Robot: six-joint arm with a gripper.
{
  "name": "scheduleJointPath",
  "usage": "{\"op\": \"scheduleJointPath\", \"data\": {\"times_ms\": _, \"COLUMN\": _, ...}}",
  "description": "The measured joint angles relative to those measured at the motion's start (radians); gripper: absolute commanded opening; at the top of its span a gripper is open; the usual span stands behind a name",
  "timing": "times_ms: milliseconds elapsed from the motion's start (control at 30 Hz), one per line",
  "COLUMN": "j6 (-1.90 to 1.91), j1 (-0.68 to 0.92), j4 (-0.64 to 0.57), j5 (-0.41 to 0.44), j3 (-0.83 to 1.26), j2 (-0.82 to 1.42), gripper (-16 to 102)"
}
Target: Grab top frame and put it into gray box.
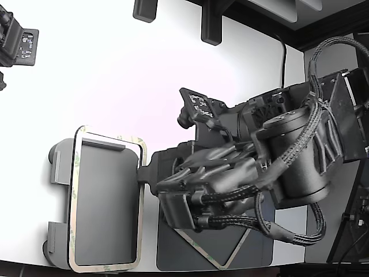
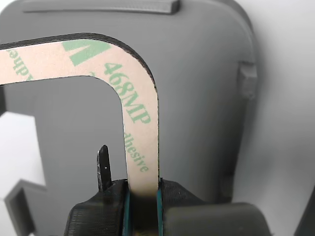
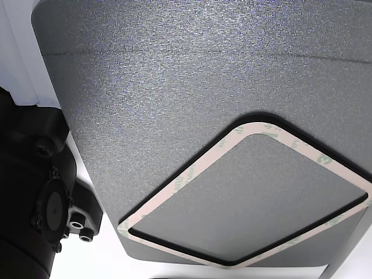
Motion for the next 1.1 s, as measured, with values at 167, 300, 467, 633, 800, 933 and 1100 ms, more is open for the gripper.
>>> {"op": "scheduleJointPath", "data": {"times_ms": 167, "j6": -0.02, "j1": -0.008, "j4": 0.0, "j5": -0.049, "j3": -0.003, "j2": -0.051, "gripper": -12}}
{"op": "scheduleJointPath", "data": {"times_ms": 300, "j6": -0.014, "j1": -0.008, "j4": 0.0, "j5": -0.067, "j3": -0.014, "j2": -0.081, "gripper": -12}}
{"op": "scheduleJointPath", "data": {"times_ms": 467, "j6": 0.043, "j1": -0.009, "j4": 0.0, "j5": -0.078, "j3": -0.028, "j2": -0.117, "gripper": -12}}
{"op": "scheduleJointPath", "data": {"times_ms": 633, "j6": 0.071, "j1": -0.012, "j4": 0.0, "j5": -0.1, "j3": -0.032, "j2": -0.121, "gripper": -12}}
{"op": "scheduleJointPath", "data": {"times_ms": 800, "j6": 0.057, "j1": -0.015, "j4": 0.0, "j5": -0.106, "j3": -0.032, "j2": -0.121, "gripper": -12}}
{"op": "scheduleJointPath", "data": {"times_ms": 933, "j6": 0.025, "j1": -0.025, "j4": 0.0, "j5": -0.106, "j3": -0.032, "j2": -0.133, "gripper": -12}}
{"op": "scheduleJointPath", "data": {"times_ms": 1100, "j6": 0.017, "j1": -0.025, "j4": 0.0, "j5": -0.104, "j3": -0.034, "j2": -0.166, "gripper": -12}}
